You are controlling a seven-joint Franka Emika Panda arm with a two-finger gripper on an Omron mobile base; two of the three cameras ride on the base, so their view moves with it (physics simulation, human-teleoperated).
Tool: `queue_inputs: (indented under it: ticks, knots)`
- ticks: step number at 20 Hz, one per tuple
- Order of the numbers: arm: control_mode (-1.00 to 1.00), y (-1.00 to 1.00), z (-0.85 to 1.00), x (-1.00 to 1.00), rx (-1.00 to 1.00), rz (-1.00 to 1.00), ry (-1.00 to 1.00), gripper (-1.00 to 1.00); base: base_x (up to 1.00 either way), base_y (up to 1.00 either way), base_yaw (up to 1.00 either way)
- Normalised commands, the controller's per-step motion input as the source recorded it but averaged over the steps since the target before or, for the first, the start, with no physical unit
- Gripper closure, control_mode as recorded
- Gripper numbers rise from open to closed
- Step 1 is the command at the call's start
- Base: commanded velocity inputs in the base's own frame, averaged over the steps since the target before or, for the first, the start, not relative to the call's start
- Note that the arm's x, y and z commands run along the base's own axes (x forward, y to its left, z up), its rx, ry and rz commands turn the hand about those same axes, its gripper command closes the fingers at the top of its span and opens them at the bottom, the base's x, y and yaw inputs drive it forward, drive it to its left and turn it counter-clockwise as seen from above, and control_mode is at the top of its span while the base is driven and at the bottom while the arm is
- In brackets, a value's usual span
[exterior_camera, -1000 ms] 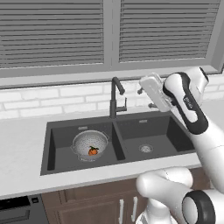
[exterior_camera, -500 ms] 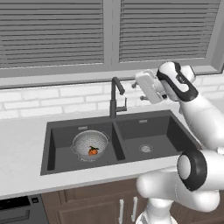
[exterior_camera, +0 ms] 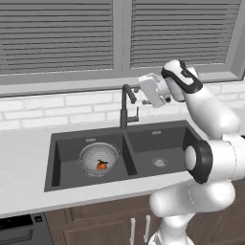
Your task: Put the colander in the sink, put the orange in the colander, and turn on the sink faucet and pour water over the colander.
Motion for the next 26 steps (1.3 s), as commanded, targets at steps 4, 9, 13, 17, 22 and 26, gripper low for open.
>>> queue_inputs:
  ticks: [4, 9, 13, 17, 22, 26]
  knots:
    - [-1.0, 0.3, -0.06, 0.4, 0.0, 0.06, -0.01, -1.0, 0.0, 0.0, 0.0]
    - [-1.0, 0.15, -0.17, 0.37, 0.0, 0.03, 0.0, -1.0, 0.0, 0.0, 0.0]
    - [-1.0, 0.13, -0.21, 0.29, 0.0, 0.02, 0.0, -1.0, 0.0, 0.0, 0.0]
    - [-1.0, 0.35, -0.22, 0.32, 0.0, 0.02, 0.0, -1.0, 0.0, 0.0, 0.0]
    - [-1.0, 0.68, -0.19, 0.38, 0.0, 0.01, 0.0, -1.0, 0.0, 0.0, 0.0]
    - [-1.0, 0.97, -0.15, 0.52, 0.0, 0.0, 0.0, -1.0, 0.0, 0.0, 0.0]
